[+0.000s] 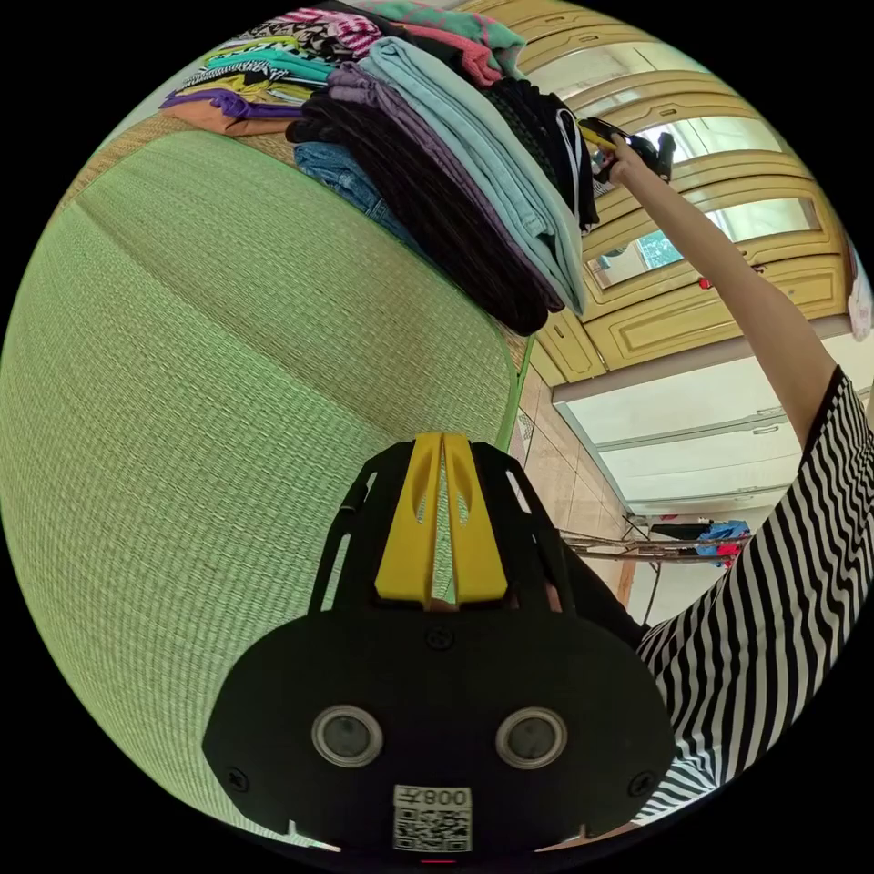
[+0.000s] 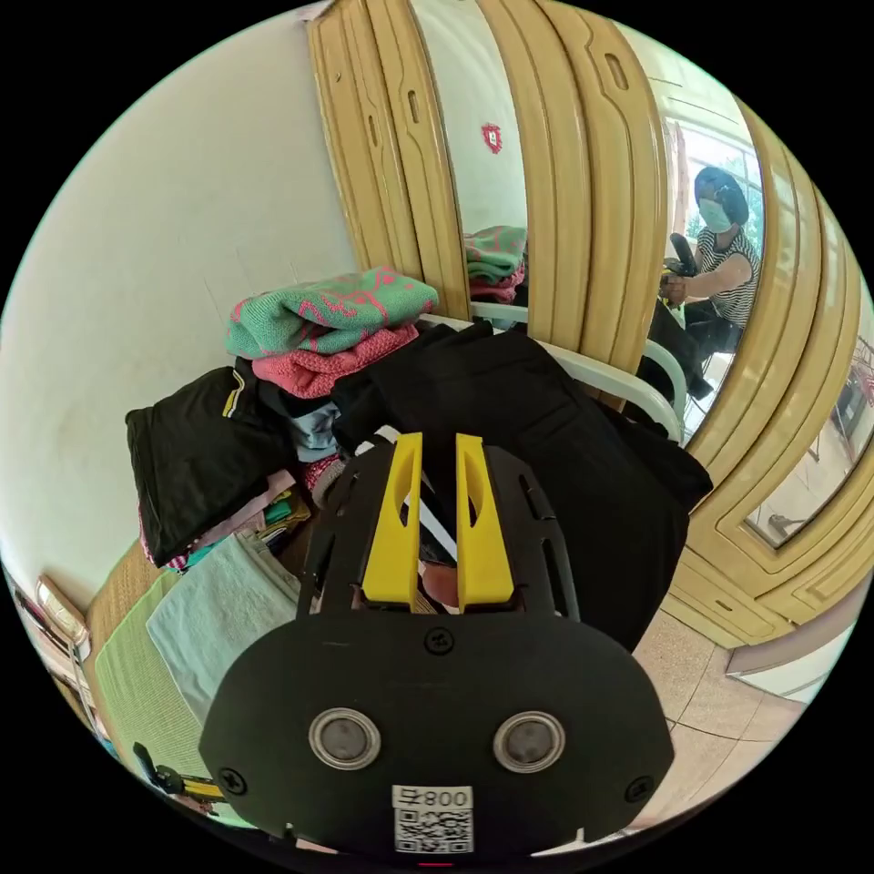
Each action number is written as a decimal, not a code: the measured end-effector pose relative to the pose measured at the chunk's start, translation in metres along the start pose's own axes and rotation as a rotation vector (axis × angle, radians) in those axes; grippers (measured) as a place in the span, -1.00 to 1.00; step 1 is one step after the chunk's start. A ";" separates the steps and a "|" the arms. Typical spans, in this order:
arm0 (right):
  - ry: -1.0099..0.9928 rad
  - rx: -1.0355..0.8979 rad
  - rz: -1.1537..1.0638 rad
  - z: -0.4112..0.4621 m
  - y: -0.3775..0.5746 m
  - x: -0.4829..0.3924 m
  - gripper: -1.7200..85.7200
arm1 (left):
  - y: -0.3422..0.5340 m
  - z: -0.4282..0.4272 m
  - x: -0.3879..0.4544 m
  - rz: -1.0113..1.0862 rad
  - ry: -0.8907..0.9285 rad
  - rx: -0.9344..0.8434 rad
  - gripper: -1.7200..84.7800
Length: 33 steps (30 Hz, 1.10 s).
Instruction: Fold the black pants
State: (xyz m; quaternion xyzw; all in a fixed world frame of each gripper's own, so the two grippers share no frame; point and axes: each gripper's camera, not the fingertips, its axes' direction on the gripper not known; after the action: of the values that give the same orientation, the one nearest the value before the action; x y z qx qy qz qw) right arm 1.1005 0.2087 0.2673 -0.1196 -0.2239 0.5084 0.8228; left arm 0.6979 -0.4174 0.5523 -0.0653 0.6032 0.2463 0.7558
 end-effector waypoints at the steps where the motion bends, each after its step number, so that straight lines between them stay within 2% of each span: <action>1: -0.026 -0.001 0.016 -0.002 0.001 0.005 -0.85 | 0.003 -0.002 0.003 0.002 -0.002 -0.004 -0.95; 7: -0.270 0.026 0.183 -0.030 0.016 0.048 -0.93 | 0.029 -0.033 0.035 -0.001 0.036 -0.002 -0.96; 13: -0.631 0.177 0.258 -0.089 0.047 0.081 -0.95 | 0.060 -0.074 0.073 -0.011 0.103 0.040 -0.96; 15: -0.767 0.222 0.230 -0.116 0.054 0.075 -0.96 | 0.073 -0.094 0.092 -0.013 0.108 0.071 -0.96; 25: -1.098 0.262 -0.093 -0.239 0.056 -0.046 -0.96 | 0.139 -0.197 0.189 0.020 0.095 0.294 -0.94; 28: -1.175 0.279 -0.202 -0.286 0.063 -0.087 -0.96 | 0.167 -0.241 0.225 0.037 0.068 0.412 -0.91; 33: -1.308 0.248 -0.368 -0.355 0.095 -0.158 -0.96 | 0.209 -0.332 0.310 0.131 -0.052 0.664 -0.73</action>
State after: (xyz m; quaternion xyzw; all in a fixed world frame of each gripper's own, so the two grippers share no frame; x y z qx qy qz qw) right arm 1.1393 0.1224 -0.1210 0.3464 -0.6312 0.3502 0.5992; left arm 0.3587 -0.2764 0.2138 0.2296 0.6338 0.0863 0.7336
